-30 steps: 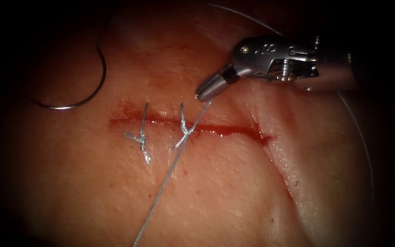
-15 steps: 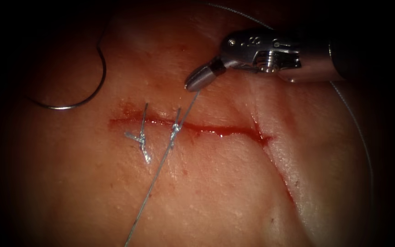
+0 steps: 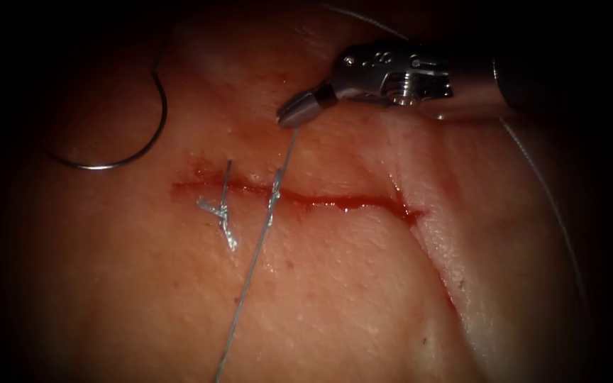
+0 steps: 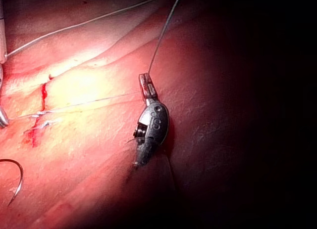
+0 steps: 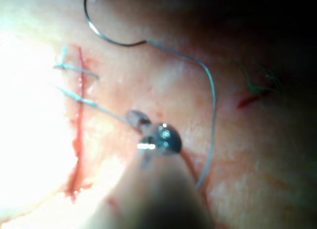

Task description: Wound Closure

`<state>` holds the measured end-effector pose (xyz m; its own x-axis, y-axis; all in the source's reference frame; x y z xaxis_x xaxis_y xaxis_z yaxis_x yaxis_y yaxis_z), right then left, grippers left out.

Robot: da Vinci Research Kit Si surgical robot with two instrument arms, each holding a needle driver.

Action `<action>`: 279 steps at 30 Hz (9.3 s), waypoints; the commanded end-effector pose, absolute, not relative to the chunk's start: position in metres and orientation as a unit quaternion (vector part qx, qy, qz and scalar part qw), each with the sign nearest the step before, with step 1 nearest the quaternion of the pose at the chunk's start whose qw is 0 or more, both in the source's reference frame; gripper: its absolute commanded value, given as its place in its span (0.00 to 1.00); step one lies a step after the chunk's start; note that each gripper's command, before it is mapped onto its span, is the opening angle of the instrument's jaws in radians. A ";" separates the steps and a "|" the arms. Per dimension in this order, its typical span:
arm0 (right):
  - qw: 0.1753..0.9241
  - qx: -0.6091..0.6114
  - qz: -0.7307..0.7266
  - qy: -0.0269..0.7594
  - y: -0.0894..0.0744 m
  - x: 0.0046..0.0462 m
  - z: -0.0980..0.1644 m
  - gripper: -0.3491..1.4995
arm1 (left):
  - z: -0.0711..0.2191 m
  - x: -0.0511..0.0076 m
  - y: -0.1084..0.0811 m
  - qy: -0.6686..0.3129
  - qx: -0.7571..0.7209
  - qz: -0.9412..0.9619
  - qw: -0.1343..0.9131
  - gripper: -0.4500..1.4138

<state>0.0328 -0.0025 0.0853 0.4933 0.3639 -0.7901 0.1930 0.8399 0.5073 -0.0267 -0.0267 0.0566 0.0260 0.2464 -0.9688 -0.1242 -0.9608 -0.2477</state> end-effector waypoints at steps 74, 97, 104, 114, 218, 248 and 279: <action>0.772 0.163 0.231 0.570 -0.014 0.0409 0.071 0.66 | 0.055 -0.0283 -0.002 0.001 -0.683 0.723 0.103 0.00; 0.681 0.187 0.222 0.673 -0.018 0.0375 0.068 0.54 | 0.069 -0.0300 0.003 0.024 -0.686 0.723 0.074 0.00; 0.625 0.202 0.263 0.707 -0.017 0.0369 0.069 0.56 | 0.071 -0.0297 0.002 0.022 -0.686 0.723 0.072 0.00; 0.599 0.195 0.317 0.709 -0.016 0.0341 0.071 0.56 | 0.071 -0.0283 0.001 0.018 -0.688 0.722 0.069 0.00; 0.689 0.048 0.532 0.490 -0.019 0.0331 0.072 0.00 | 0.074 -0.0243 -0.001 -0.004 -0.675 0.734 0.077 0.00; 0.724 0.092 0.460 0.506 -0.025 0.0353 0.070 0.00 | 0.078 -0.0267 0.017 0.009 -0.650 0.751 0.118 0.00; 0.731 0.172 0.415 0.514 -0.027 0.0357 0.071 0.00 | 0.086 -0.0303 0.024 0.072 -0.593 0.788 0.147 0.00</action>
<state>0.0349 -0.0262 0.0701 0.1256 0.7845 -0.6073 -0.4300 0.5947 0.6792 -0.0298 0.0237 0.0861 -0.2630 0.1476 -0.9534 -0.3194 -0.9458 -0.0583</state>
